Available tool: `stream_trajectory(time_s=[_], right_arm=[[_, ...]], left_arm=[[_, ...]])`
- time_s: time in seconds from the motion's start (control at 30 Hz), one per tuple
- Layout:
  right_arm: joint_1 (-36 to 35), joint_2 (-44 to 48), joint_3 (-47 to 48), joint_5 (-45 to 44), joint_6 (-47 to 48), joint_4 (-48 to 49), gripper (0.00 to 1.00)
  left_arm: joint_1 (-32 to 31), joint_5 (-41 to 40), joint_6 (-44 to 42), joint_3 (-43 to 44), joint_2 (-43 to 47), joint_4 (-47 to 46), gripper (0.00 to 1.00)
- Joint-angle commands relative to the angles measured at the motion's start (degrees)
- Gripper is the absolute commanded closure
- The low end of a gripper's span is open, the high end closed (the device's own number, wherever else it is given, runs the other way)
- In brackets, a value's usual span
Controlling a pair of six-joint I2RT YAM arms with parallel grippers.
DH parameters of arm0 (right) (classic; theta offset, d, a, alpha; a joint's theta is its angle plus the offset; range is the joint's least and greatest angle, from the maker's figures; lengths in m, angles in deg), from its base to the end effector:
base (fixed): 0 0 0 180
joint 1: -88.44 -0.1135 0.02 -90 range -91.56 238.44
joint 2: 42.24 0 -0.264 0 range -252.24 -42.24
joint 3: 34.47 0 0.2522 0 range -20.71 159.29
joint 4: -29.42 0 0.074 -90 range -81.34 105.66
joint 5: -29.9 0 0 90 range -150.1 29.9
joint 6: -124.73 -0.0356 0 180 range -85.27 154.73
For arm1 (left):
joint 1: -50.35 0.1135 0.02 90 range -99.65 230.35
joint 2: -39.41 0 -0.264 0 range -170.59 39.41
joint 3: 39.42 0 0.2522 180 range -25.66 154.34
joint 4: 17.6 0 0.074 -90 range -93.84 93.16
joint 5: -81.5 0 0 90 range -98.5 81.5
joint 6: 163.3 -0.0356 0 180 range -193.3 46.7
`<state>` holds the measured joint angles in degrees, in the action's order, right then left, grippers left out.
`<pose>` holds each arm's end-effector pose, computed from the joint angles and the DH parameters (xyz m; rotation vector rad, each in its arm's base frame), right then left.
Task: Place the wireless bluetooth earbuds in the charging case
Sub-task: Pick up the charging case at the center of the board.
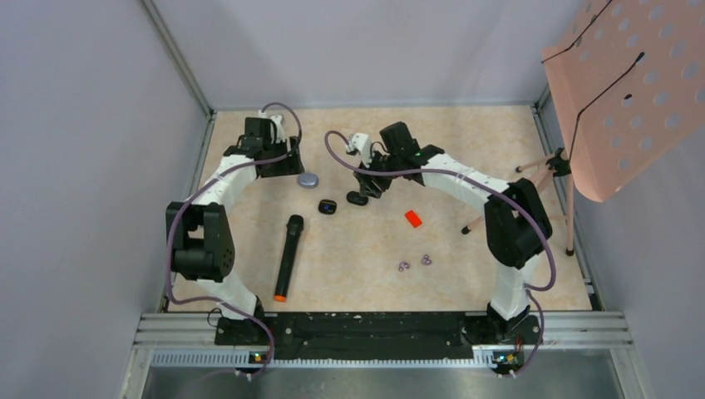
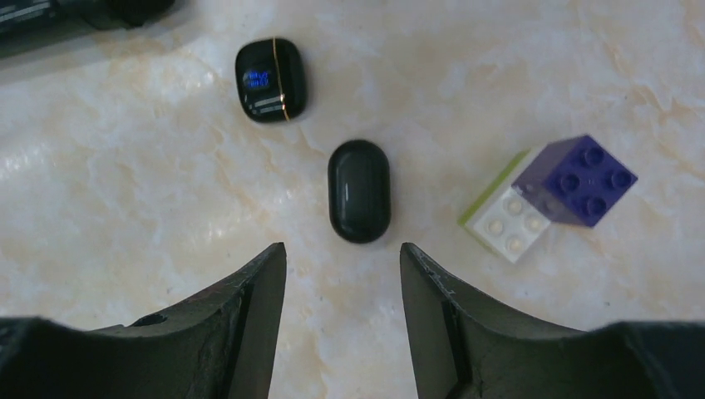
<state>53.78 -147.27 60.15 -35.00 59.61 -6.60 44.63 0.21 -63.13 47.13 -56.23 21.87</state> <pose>0.3284 0.2454 0.2459 -1.3511 1.9401 0.6026 0.3649 -0.0420 0.2545 -0.0244 2.4288 -0.3101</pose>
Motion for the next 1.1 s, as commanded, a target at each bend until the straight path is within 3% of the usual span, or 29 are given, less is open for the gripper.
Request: stream_trajectory(time_s=[0.0, 0.03, 0.13, 0.5, 0.63, 0.8, 1.07], right_arm=[[-0.96, -3.53, 7.78, 0.09, -4.12, 3.09, 0.47], [-0.94, -3.50, 8.11, -0.14, -4.38, 2.86, 0.46], [-0.87, -2.01, 7.37, -1.22, -4.34, 2.50, 0.45], [-0.09, 3.66, 1.02, -2.31, -5.62, 2.58, 0.44], [-0.08, 4.07, 0.91, -2.77, -5.49, 2.44, 0.44], [-0.06, 4.26, 1.08, -3.04, -5.35, 2.14, 0.44], [-0.06, 5.05, 0.37, -3.45, -5.10, 1.98, 0.44]], left_arm=[[0.28, 4.84, -0.40, 1.64, -5.01, -3.84, 0.16], [0.27, 5.39, -0.83, 2.37, -6.33, -4.57, 0.12], [0.03, 6.01, -1.23, 5.22, -9.90, -5.10, 0.11], [-1.05, 7.29, 0.52, 8.38, -17.32, -5.20, 0.18], [-2.19, 4.15, 1.49, 9.10, -18.72, -4.49, 0.20], [-2.87, 1.01, 2.70, 8.92, -19.72, -4.18, 0.31], [-3.77, 2.00, 2.61, 8.60, -19.86, -4.05, 0.62]])
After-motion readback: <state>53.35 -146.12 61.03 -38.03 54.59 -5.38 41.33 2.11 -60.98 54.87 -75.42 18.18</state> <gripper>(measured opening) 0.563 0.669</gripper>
